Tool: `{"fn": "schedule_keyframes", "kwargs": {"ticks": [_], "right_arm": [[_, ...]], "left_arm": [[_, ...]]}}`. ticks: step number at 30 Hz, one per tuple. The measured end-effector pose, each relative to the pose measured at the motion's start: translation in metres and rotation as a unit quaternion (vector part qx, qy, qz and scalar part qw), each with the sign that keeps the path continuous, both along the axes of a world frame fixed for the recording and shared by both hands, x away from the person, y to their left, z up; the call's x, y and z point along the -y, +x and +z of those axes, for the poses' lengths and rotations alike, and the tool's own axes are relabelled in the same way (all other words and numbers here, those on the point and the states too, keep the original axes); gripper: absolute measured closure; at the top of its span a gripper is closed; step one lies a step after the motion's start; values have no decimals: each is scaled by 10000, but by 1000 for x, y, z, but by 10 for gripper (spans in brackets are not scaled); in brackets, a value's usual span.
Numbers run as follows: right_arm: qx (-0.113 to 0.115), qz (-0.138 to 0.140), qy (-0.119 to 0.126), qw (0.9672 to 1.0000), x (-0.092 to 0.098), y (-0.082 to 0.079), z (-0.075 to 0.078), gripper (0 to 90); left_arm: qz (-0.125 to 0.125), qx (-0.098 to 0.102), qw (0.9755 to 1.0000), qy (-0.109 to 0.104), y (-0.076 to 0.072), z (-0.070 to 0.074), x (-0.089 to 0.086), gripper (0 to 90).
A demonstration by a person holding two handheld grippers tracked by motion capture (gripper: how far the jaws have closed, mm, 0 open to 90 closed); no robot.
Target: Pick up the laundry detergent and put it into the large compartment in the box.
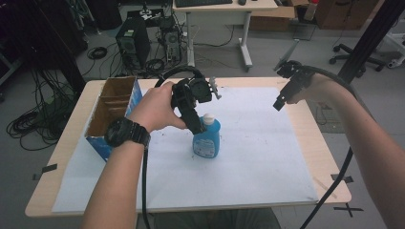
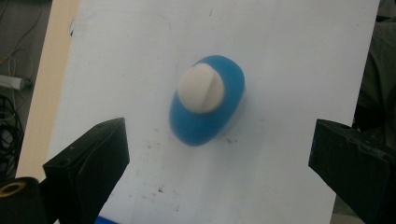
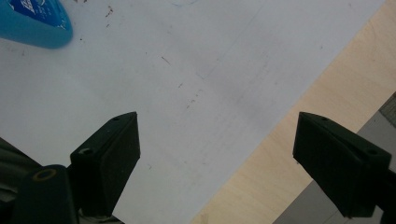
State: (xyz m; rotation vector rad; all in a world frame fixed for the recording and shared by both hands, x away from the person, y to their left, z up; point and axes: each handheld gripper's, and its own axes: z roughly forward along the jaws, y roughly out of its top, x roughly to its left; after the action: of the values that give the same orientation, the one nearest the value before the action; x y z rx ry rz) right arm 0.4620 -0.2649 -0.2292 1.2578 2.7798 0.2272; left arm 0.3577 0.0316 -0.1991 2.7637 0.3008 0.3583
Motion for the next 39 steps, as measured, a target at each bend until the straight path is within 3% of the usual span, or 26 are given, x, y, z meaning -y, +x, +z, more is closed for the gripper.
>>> {"fn": "schedule_keyframes", "kwargs": {"ticks": [7,25,39], "right_arm": [[6,5,8,10000,2,0,0,146],[-12,-2,50,10000,10,2,-5,146],[-40,0,66,10000,15,3,-10,146]], "left_arm": [[-185,-12,9998,5,8,5,6,57],[-586,-163,9981,91,28,-4,17,74],[-793,-207,9952,539,34,-18,27,85]]}}
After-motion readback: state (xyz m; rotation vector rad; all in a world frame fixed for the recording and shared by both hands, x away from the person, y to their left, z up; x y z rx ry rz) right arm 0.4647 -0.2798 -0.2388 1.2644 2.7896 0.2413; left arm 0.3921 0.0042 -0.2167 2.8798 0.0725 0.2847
